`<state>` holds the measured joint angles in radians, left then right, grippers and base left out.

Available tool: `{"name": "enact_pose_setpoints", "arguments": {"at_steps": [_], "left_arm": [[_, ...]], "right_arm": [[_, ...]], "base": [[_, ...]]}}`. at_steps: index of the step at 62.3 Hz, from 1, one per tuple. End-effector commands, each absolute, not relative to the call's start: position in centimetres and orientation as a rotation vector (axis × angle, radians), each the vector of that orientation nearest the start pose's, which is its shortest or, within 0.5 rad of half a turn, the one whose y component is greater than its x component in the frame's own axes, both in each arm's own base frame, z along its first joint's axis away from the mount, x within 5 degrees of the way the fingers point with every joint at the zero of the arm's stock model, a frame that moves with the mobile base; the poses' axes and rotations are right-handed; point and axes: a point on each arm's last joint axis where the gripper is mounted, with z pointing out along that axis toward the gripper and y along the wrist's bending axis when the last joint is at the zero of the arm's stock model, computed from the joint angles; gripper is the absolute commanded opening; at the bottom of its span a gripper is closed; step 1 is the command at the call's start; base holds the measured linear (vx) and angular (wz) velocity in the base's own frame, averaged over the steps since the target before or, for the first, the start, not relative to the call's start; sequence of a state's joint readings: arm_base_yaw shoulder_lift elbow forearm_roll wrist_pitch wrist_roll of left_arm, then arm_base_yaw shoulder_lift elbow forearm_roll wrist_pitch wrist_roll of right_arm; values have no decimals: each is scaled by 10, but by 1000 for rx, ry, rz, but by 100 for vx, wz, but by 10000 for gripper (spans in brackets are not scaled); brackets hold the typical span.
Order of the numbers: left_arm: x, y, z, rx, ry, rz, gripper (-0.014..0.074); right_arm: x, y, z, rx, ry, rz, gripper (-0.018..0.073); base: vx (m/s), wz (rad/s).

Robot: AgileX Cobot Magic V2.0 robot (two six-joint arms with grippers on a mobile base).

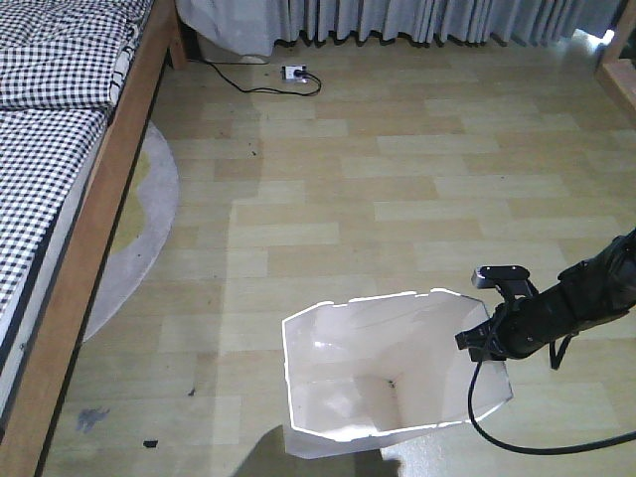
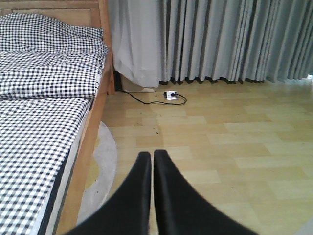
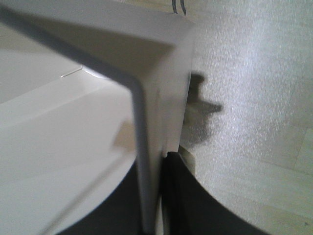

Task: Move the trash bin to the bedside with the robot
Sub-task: 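Carry the held bin with the right gripper toward the bed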

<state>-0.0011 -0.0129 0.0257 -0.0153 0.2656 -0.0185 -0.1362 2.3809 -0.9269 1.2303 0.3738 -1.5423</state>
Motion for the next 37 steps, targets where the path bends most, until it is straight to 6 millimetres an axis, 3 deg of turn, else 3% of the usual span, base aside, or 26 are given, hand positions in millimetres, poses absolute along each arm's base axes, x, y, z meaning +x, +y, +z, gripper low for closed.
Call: {"name": "enact_pose_setpoints", "arguments": {"at_steps": [1, 37], "left_arm": [[56, 0, 182, -30, 1697, -36, -6], [56, 0, 182, -30, 1697, -36, -6]], "right_arm": [[324, 0, -6, -298, 2818, 691, -6], [324, 0, -6, -298, 2818, 691, -6]], "base": [[24, 9], [24, 3]]}}
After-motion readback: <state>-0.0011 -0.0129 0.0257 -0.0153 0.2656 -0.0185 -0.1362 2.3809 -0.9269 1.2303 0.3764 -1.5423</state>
